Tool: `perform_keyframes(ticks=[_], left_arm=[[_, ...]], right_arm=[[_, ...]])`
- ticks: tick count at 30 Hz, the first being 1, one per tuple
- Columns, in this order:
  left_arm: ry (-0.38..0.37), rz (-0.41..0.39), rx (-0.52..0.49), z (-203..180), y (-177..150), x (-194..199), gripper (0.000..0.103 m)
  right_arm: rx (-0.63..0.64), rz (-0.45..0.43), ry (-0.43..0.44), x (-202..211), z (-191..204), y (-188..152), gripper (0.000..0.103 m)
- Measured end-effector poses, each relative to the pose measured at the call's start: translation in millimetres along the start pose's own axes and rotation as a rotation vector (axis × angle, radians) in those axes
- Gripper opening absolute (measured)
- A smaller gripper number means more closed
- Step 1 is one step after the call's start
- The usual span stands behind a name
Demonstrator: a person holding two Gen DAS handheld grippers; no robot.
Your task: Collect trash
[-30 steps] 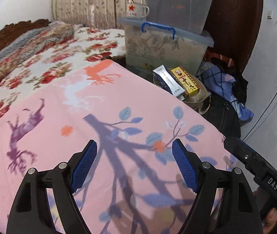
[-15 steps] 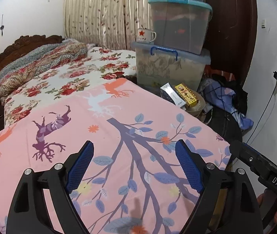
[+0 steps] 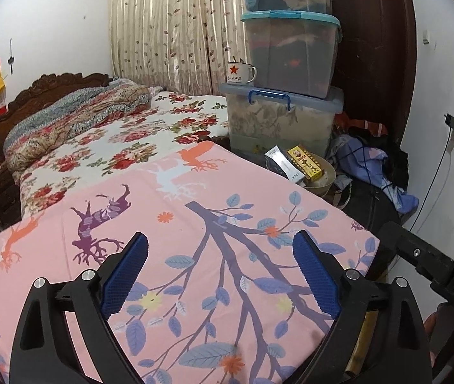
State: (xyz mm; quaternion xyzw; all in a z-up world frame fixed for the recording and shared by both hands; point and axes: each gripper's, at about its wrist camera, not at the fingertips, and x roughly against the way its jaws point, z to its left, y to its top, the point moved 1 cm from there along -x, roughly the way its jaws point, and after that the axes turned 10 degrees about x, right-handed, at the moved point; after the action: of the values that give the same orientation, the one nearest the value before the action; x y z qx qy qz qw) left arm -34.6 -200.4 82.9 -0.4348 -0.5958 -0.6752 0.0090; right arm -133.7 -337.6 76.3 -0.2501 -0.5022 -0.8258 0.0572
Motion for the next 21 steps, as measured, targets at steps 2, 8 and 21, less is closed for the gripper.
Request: perform_keyframes(ticks=[2,8,21], left_arm=[[0.006,-0.005,-0.012,-3.4,0.1,1.9,0.094],[0.054,-0.044,-0.025,-8.5,1.1,7.8,0.094],[0.161,-0.057,-0.010,-1.5,2.0,7.3,0.094]], right_arm=[[-0.005,-0.004,0.002,1.8,-1.4,-0.3,0.087],[-0.022,-0.001,0.009,0.3,-7.5,-1.7,0.088],[-0.033,0.014,0.027,-4.5,-8.1,-8.3,0.088]])
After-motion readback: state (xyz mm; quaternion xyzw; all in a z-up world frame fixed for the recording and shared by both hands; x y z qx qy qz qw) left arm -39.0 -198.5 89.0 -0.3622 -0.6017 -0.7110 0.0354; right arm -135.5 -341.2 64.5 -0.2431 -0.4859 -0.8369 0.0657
